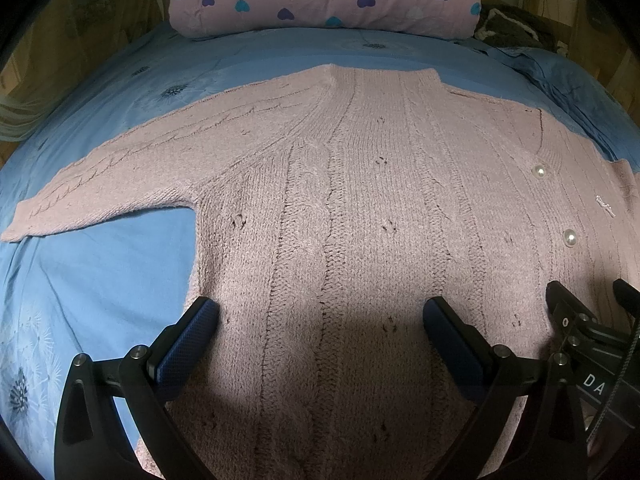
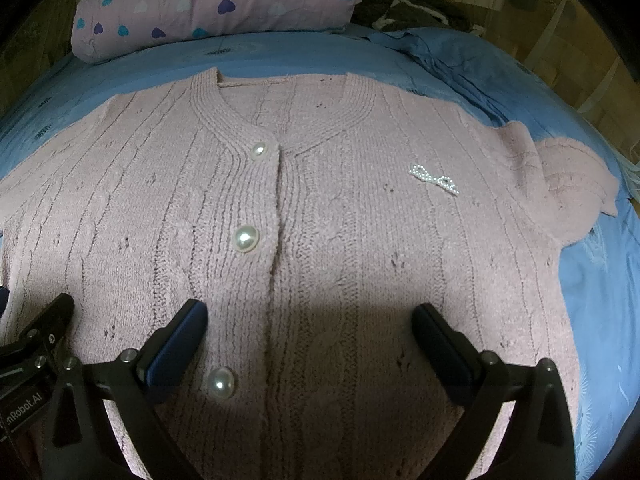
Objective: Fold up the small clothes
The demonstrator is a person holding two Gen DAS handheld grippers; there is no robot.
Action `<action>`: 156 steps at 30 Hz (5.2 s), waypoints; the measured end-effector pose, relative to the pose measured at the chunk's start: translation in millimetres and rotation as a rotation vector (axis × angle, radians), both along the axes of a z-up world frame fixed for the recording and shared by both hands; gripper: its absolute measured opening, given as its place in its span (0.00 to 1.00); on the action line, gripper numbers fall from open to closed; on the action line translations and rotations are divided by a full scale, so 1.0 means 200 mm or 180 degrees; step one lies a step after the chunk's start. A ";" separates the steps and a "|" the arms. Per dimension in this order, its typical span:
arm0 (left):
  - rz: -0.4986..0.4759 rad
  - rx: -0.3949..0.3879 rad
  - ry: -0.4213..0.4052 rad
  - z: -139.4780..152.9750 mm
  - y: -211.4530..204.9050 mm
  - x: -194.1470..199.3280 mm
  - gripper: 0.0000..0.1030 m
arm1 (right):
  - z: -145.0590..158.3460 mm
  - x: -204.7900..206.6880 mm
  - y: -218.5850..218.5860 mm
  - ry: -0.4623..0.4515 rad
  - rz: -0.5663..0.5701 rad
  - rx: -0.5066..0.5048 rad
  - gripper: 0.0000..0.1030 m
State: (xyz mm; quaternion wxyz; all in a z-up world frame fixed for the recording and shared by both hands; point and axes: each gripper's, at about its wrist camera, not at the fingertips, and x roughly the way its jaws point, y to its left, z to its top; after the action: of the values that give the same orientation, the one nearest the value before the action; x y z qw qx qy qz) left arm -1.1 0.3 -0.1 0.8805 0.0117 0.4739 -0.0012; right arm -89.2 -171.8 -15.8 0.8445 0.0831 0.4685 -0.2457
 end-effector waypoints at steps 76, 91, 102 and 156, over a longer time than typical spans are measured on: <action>0.2902 -0.1498 -0.0909 0.21 2.01 0.22 0.00 | -0.01 0.00 -0.01 -0.0073 0.0029 0.0023 1.00; 0.0515 -0.1849 -0.1500 0.85 0.90 0.20 0.00 | -0.01 0.00 -0.01 -0.0071 0.0029 0.0022 1.00; -0.0245 -0.2016 -0.0880 0.72 0.42 0.18 0.00 | -0.01 0.00 -0.02 -0.0071 0.0023 0.0068 1.00; 0.0070 -0.1287 0.0136 0.44 0.60 0.50 0.27 | 0.43 0.28 -0.21 -0.0560 0.0721 0.1122 0.06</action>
State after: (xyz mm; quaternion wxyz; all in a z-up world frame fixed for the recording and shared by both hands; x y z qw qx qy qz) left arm 98.9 120.9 87.9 0.8546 -0.1705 0.4827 -0.0869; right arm -33.3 -214.8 69.9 0.8768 0.1973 0.4350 -0.0554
